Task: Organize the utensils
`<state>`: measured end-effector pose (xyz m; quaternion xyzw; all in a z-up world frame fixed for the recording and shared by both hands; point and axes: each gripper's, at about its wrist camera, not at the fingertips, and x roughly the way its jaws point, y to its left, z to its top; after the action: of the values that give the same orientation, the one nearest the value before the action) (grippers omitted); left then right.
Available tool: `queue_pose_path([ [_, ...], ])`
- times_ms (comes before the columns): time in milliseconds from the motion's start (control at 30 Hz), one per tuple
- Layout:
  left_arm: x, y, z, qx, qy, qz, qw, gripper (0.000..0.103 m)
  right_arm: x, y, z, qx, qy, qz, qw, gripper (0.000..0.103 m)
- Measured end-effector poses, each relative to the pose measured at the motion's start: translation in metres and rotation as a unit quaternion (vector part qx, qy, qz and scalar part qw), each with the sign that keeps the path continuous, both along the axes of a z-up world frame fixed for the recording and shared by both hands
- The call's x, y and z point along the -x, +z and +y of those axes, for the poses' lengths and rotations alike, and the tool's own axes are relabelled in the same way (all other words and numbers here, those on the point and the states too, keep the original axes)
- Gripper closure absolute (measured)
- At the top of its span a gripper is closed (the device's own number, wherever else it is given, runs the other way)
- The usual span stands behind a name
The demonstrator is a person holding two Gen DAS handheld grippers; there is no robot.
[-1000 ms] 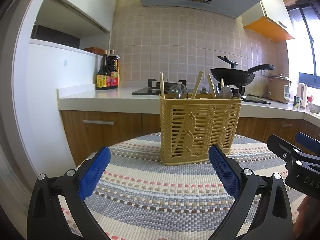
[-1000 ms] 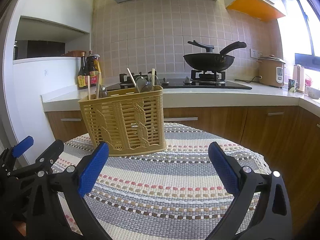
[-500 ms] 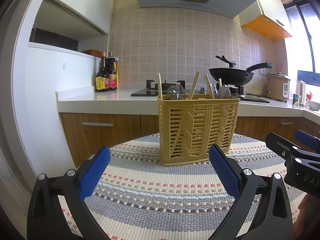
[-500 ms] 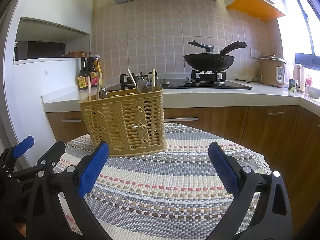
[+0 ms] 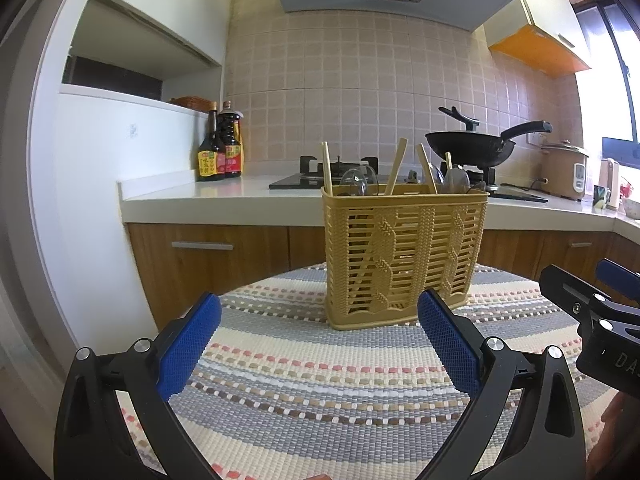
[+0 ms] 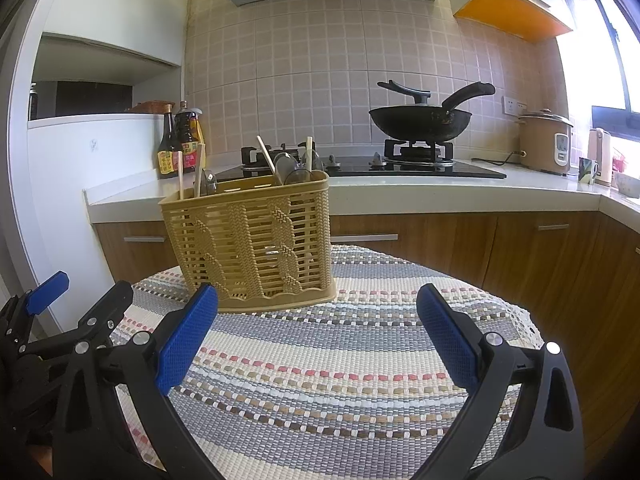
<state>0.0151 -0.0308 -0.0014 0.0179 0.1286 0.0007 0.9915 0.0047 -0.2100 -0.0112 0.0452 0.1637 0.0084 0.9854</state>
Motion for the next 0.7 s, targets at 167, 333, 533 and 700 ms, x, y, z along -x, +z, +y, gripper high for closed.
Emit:
queue_pose_path([
  [167,-0.003,-0.0009,0.0006,-0.002,0.012,0.008,0.9999,0.008,-0.0006,0.0001,0.0006,0.0,0.0,0.001,1.0,0.008],
  [333,-0.0019,-0.0007,-0.0001,-0.005,0.013,0.005,0.9999,0.008,-0.0024,-0.0009,0.0015,-0.002,0.005,0.006,1.0,0.008],
  [533,-0.0026,-0.0008,0.0,-0.005,0.011,0.006,0.9999,0.008,-0.0021,-0.0011,0.0019,-0.001,0.005,0.005,1.0,0.008],
  [700,-0.0046,-0.0011,0.0015,-0.004,0.012,0.01,0.9999,0.008,-0.0022,-0.0013,0.003,0.002,0.008,0.007,1.0,0.008],
])
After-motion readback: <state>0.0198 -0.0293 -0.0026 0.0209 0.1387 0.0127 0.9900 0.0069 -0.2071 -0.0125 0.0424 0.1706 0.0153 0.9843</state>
